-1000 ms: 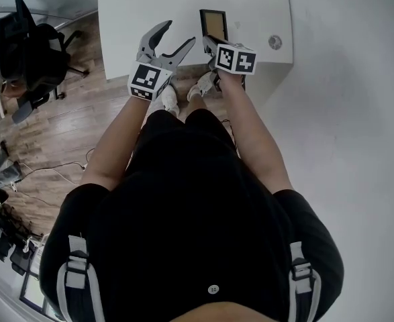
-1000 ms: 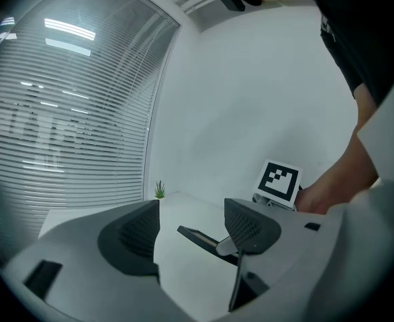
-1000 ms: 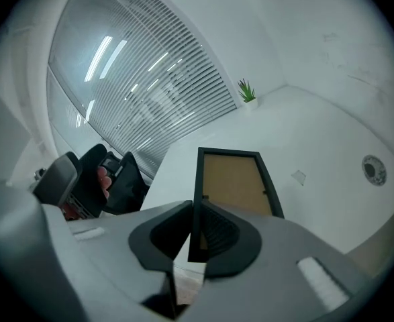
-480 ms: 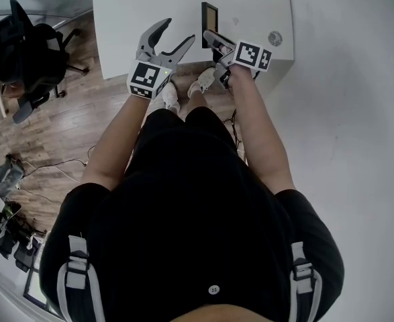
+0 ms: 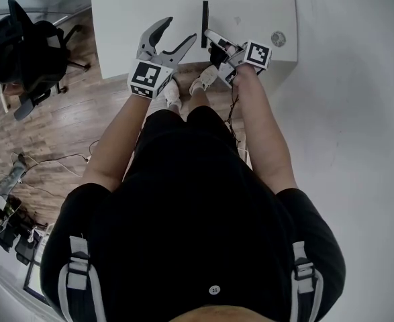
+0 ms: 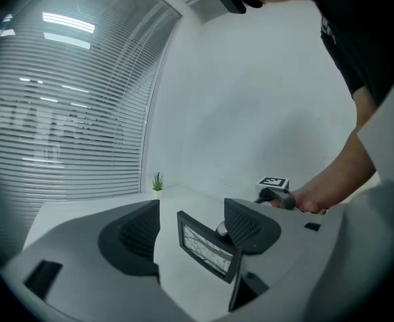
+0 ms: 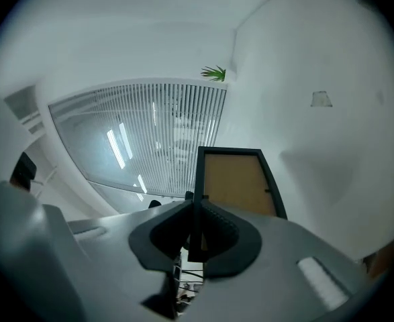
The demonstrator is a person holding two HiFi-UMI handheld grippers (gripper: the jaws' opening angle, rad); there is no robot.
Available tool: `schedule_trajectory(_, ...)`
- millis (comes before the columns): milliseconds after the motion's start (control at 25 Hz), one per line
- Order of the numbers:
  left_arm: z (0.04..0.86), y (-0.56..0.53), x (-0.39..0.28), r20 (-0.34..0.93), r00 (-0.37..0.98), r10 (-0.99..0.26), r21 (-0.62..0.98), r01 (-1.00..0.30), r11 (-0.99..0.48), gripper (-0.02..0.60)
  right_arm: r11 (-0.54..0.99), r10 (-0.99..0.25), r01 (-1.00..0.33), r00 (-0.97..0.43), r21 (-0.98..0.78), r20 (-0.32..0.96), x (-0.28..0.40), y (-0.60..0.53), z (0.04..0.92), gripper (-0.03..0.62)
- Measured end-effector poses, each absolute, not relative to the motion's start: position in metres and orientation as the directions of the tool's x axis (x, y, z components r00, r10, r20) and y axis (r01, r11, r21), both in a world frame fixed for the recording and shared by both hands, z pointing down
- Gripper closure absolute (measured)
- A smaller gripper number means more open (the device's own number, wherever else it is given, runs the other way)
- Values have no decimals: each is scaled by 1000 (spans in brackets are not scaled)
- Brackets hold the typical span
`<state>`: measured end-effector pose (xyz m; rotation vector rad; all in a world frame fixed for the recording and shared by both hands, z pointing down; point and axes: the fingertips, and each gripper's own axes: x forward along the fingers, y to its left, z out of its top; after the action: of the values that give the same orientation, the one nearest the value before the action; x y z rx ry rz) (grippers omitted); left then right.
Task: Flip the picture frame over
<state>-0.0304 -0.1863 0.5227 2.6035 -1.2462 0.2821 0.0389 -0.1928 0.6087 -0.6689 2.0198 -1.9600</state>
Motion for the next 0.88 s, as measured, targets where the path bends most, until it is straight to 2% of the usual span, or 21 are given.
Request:
schedule_trajectory(400,539,-188,-31,305,604,-736,139,-793,-593,276,-29,-443,7,-896,-1000,7,32,-191,618,544)
schedule_trajectory(880,549,-194,-27,311,612,-728,150,-787,-598,276,-52,-416,-16,-908,-999,36,36,-189,641,543)
